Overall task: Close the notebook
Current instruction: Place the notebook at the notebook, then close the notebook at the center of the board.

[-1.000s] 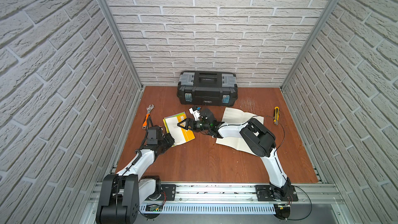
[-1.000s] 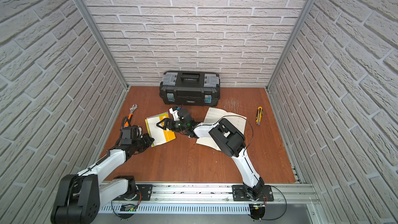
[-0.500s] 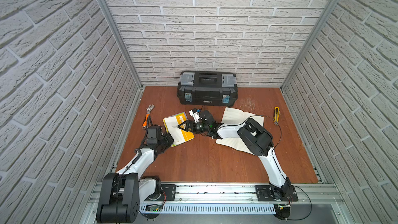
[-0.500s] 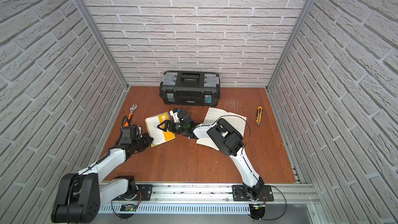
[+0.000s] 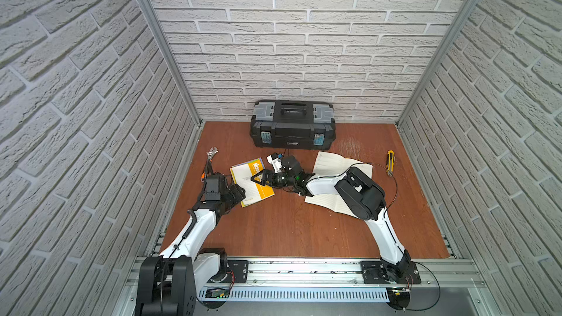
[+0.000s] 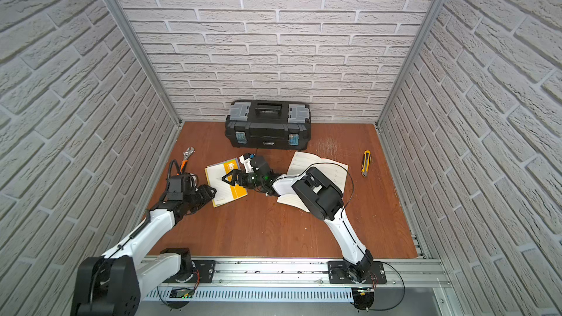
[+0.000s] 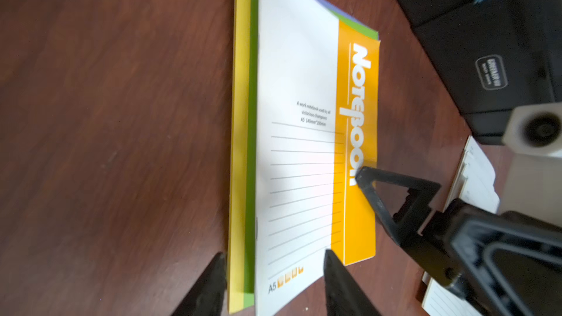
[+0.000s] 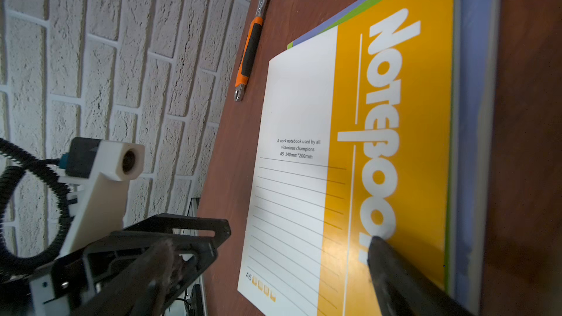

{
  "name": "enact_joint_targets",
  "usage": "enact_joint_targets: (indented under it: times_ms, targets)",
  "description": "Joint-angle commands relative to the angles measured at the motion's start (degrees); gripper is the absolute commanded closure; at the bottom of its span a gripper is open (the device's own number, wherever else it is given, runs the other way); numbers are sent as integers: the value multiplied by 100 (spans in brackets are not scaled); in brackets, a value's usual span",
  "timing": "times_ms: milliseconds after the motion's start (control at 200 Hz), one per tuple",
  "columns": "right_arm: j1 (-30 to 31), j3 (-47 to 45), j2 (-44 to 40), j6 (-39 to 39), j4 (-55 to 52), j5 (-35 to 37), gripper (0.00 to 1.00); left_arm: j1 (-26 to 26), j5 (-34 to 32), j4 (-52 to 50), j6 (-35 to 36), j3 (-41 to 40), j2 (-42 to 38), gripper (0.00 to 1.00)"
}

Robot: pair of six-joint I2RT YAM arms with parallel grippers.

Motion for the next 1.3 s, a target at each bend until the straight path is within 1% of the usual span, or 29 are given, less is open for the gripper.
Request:
enact_joint_targets:
  times_ms: [0, 100, 200, 280, 370, 515, 615, 685, 775, 800, 885, 955, 1010, 1125, 1295]
  targets:
    - [42, -96, -65, -71, -155, 183, 0, 31, -805, -1053, 252, 364, -508, 43]
    - [38, -110, -90, -97, -189, 201, 0, 25, -1080, -1474, 276, 504, -908, 41]
    - [42, -120, -100, -97, -174, 197, 0, 25, -1120, -1674, 279, 621, -1146, 41]
    - [41, -122, -136, -97, -158, 208, 0, 25, -1016, -1813, 279, 760, -1303, 41]
    - [42, -113, -259, -132, -108, 213, 0, 8, -663, -1751, 268, 821, -1515, 42]
    - [41, -12, -606, -260, -384, 266, 0, -24, 314, -1297, 219, 769, -1524, 44]
    - [42, 28, -978, -492, -727, 362, 0, -177, 551, -1113, 208, 706, -1431, 44]
    - [34, -8, -1258, -616, -874, 392, 0, -372, 635, -839, 139, 572, -1417, 44]
    - [-14, -173, -1617, -711, -962, 412, 0, -710, 731, -284, -171, 313, -1416, 44]
    - [-33, -242, -1874, -746, -988, 410, 0, -833, 711, -140, -271, 254, -1415, 45]
    - [-131, -514, -2388, -956, -1323, 528, 0, -1331, 303, 124, -564, 140, -1399, 46]
    - [-256, -838, -2891, -1264, -1890, 827, 0, -1790, -98, 282, -821, 72, -1399, 46]
    - [-386, -1210, -3324, -1467, -2229, 1115, 0, -2079, -244, 570, -1063, -35, -1388, 47]
    - [-727, -1891, -4116, -1702, -2835, 1498, 0, -2506, -462, 1058, -1509, -208, -1294, 48]
    - [-1116, -2500, -5040, -2102, -3815, 1927, 0, -3043, -679, 1963, -2184, -453, -945, 48]
